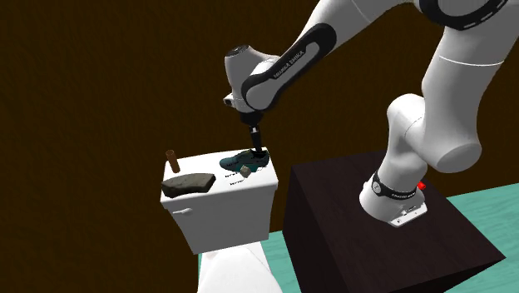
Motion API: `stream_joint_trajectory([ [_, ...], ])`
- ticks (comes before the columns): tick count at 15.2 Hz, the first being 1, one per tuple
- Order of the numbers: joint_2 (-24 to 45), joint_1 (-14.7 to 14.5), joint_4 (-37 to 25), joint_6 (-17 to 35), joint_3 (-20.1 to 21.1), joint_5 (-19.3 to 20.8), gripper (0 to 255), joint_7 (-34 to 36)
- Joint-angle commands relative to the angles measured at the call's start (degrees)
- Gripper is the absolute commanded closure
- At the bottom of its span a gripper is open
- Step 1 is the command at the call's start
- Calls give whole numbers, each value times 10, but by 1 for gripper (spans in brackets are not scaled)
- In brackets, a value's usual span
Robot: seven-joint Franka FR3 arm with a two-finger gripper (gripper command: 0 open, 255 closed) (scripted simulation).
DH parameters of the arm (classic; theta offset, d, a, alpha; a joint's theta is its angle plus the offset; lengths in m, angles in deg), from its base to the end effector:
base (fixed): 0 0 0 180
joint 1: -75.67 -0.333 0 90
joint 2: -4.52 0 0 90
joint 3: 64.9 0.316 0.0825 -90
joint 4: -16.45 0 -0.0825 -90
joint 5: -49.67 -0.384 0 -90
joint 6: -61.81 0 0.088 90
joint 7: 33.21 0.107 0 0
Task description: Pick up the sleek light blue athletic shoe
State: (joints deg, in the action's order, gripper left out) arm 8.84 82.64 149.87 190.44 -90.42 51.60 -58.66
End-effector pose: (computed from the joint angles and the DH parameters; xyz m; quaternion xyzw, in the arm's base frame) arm 0.4172 -0.2675 0.2973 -0.9954 0.0504 0.0802 0.0118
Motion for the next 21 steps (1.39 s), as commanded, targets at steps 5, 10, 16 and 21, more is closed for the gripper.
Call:
stream_joint_trajectory([
  [5, 145, 41, -85, 36, 3, -68, 0, -83],
  [10, 260, 89, -173, 47, 23, -109, 0, -133],
  [16, 375, 140, -283, 41, 44, -133, 0, -164],
  [21, 408, 148, -293, 63, 54, -142, 0, -167],
])
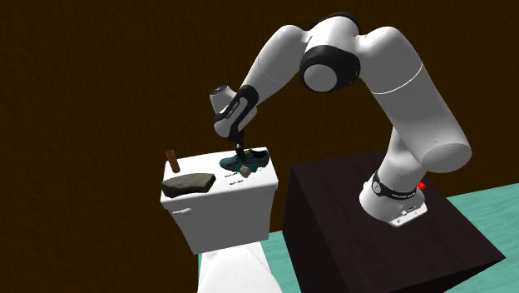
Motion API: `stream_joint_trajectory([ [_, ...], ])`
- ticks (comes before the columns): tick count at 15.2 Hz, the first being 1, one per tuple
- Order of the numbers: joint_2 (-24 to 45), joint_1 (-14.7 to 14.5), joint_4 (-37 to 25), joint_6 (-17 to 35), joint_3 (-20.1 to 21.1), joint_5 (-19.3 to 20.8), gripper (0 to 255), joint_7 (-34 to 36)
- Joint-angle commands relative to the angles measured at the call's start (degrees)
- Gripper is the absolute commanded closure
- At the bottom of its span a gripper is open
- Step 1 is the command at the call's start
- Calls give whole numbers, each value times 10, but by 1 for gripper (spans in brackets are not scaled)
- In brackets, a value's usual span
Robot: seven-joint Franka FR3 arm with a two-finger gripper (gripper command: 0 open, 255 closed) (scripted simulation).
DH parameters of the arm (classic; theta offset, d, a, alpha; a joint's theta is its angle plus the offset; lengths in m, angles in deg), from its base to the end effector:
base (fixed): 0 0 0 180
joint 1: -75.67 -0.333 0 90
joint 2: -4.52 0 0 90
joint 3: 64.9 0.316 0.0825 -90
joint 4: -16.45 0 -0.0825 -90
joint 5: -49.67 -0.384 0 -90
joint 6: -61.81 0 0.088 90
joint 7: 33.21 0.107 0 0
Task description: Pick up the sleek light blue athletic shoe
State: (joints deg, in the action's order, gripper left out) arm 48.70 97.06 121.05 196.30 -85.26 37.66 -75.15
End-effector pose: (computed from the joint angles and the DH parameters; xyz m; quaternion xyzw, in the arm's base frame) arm 0.4660 -0.4054 0.1168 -0.9927 0.0447 0.1100 0.0186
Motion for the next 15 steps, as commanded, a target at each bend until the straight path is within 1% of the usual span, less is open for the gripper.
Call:
stream_joint_trajectory([
  [1, 16, 5, -8, 8, 4, -4, 0, -2],
  [2, 26, 7, -12, 14, 7, -7, 0, -3],
  [4, 26, 7, -12, 14, 7, -7, 0, -3],
  [5, 27, 8, -13, 15, 8, -7, 255, -3],
  [13, 29, 8, -16, 13, 8, -7, 255, -2],
  [15, 19, 6, -9, 10, 5, -5, 255, -3],
])
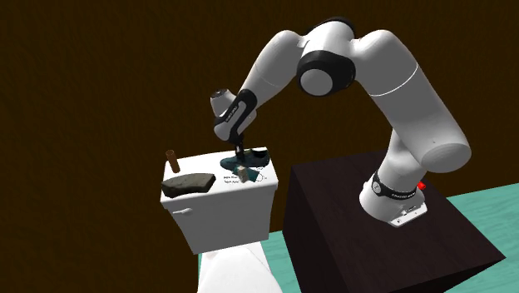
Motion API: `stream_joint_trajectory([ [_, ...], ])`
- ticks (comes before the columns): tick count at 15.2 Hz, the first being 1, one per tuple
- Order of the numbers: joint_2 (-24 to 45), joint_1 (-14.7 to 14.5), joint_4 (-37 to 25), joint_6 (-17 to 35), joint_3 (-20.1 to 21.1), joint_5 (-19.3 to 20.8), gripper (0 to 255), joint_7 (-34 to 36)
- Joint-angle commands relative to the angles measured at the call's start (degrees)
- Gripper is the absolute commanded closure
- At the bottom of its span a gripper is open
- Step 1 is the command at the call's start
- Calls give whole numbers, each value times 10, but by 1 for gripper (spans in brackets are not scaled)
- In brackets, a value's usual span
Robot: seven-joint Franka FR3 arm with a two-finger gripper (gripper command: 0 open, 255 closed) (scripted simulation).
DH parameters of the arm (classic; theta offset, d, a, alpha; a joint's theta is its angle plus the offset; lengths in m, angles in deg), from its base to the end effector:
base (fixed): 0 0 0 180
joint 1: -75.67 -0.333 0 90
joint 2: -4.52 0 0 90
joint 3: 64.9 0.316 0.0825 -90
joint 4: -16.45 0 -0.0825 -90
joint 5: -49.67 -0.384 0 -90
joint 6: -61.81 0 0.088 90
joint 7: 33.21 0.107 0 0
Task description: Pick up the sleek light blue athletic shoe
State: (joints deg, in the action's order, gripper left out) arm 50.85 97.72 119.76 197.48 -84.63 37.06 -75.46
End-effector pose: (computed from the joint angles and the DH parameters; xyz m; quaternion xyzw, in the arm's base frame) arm 0.4677 -0.4079 0.1021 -0.9931 0.0442 0.1075 0.0176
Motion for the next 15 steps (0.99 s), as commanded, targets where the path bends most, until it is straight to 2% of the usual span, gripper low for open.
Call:
stream_joint_trajectory([
  [1, -9, -2, 6, -5, -3, 3, 255, 1],
  [15, -91, -22, 29, -64, -28, 28, 255, 9],
])
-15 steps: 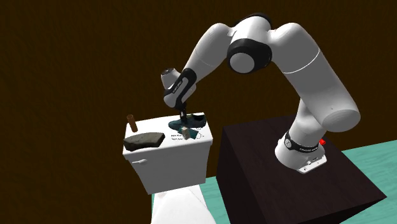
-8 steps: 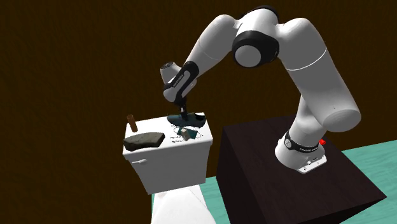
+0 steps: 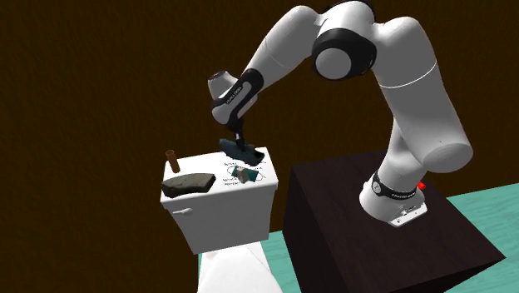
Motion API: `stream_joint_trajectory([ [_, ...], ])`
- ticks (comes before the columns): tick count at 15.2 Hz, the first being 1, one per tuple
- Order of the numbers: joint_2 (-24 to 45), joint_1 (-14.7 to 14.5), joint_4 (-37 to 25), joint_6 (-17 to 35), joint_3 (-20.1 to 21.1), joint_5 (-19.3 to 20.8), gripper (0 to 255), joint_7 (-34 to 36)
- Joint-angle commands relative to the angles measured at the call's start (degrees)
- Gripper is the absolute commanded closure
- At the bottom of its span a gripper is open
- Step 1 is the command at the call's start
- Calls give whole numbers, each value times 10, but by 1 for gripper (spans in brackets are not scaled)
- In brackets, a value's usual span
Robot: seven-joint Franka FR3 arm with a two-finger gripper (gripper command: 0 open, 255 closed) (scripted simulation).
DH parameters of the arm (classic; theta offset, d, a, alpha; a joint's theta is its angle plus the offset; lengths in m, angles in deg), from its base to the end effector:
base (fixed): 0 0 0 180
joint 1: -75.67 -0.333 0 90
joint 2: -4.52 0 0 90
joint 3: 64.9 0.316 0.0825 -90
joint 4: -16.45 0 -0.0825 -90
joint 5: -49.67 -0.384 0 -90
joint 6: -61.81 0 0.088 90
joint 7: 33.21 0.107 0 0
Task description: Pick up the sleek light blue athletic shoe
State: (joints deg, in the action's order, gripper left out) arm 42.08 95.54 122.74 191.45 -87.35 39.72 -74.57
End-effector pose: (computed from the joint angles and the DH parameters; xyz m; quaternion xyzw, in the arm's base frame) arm 0.4656 -0.4064 0.1733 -0.9927 0.0448 0.1100 0.0186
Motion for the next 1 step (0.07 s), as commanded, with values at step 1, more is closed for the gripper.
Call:
stream_joint_trajectory([
  [1, -3, 0, -1, -4, -1, 1, 255, 0],
])
